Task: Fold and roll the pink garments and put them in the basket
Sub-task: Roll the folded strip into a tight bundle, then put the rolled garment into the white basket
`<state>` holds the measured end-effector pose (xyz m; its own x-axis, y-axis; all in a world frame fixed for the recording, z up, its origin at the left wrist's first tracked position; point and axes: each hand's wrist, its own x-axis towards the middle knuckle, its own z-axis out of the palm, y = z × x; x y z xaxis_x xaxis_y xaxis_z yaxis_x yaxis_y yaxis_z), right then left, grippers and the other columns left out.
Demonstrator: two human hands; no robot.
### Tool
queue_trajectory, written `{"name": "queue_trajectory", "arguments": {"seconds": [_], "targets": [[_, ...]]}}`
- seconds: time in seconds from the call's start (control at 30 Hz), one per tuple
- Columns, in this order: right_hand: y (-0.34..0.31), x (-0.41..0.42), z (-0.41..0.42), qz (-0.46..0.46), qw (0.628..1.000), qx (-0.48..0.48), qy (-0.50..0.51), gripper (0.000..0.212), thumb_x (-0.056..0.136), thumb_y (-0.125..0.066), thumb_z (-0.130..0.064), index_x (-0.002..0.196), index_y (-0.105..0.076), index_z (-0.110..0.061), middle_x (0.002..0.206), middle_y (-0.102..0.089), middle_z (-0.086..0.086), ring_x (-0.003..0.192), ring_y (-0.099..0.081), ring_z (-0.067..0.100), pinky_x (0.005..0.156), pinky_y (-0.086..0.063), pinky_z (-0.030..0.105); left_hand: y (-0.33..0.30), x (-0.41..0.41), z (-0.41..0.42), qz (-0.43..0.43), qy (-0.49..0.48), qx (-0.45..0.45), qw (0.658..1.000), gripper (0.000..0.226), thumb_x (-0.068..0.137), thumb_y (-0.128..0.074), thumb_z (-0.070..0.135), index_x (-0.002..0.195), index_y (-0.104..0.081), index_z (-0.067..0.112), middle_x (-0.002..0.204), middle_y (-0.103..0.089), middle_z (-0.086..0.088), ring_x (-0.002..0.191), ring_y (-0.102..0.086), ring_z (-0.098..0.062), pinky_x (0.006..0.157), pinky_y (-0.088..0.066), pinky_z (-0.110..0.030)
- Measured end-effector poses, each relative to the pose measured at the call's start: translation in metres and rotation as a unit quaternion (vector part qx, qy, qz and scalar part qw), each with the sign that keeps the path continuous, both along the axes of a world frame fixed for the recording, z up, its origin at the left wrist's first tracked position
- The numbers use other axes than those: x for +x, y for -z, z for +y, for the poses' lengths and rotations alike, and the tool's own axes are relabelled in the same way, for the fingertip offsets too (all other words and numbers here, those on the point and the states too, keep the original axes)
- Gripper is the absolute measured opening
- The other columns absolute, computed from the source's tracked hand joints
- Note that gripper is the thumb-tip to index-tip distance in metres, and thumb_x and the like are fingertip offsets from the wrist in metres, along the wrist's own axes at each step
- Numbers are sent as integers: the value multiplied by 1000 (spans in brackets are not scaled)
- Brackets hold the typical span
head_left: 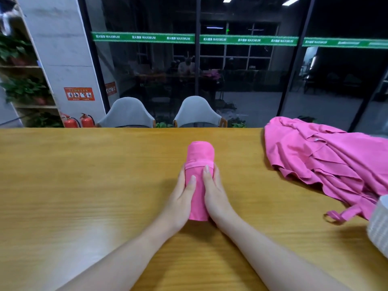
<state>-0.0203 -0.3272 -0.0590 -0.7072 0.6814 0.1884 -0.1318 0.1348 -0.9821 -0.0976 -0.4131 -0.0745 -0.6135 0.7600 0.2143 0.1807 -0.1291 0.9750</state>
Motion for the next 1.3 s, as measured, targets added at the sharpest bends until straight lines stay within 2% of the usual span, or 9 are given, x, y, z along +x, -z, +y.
{"name": "queue_trajectory", "arguments": {"seconds": [0.13,0.23,0.33,0.43,0.5,0.8,1.03,1.17,1.3], "targets": [[2,1,-1,1,1000,24,13,19,108,-30,-49,127,-34,-47,120,-46,-31,107,-44,-25,104,-34,15,-2,-1,-3,33,-4,-26,999,81,91,-51,68,160,-25,34,155,-43,19,140,-40,6,122,-31,-33],[1,15,-1,-8,997,73,15,21,108,-33,-51,128,-37,-48,129,-52,-20,121,-49,-8,114,-35,30,-13,7,-7,78,-7,-38,996,50,101,-54,46,149,-40,43,138,-54,29,133,-49,4,111,-39,-23],[-5,48,7,-48,981,187,11,26,106,-36,-54,131,-44,-46,130,-56,-16,121,-53,-4,110,-40,32,-29,21,-16,128,18,-50,990,48,106,-53,28,151,-40,34,135,-57,26,125,-54,5,101,-43,-18],[-31,96,21,-103,957,270,35,80,91,-47,-76,154,-30,-29,145,-50,-14,134,-48,6,116,-37,40,-48,42,-16,180,53,-57,980,57,105,-55,27,156,-32,30,145,-51,17,128,-51,5,108,-44,-26],[-52,133,32,-130,946,294,49,109,83,-56,-77,163,-6,-23,152,-35,-18,139,-38,3,117,-32,32,-66,61,-13,209,86,-72,971,65,103,-56,38,160,-25,33,151,-46,13,131,-51,-1,108,-48,-33],[-144,292,78,-232,842,446,197,116,58,-67,-83,154,-26,-31,87,-62,-14,75,-59,7,65,-47,29,-154,161,49,346,214,-88,909,77,92,-61,65,156,-20,53,154,-41,17,128,-55,-8,99,-54,-30],[-163,396,127,-329,764,465,304,117,60,-63,-89,155,-19,-37,78,-55,-6,74,-58,22,66,-45,36,-190,253,126,417,277,-89,861,76,97,-61,50,160,-19,44,139,-47,9,91,-60,2,61,-53,-11],[-151,432,153,-377,720,484,326,111,66,-61,-85,154,-25,-29,90,-66,0,83,-65,26,65,-44,36,-190,280,164,464,303,-92,828,76,96,-64,50,159,-23,41,158,-40,9,114,-50,-3,92,-49,-20],[-133,451,178,-381,738,457,318,103,71,-71,-76,152,-30,-26,109,-71,4,95,-66,27,78,-51,39,-178,296,196,472,324,-94,815,76,95,-67,47,159,-27,37,162,-33,13,133,-36,-1,106,-31,-22]]}}
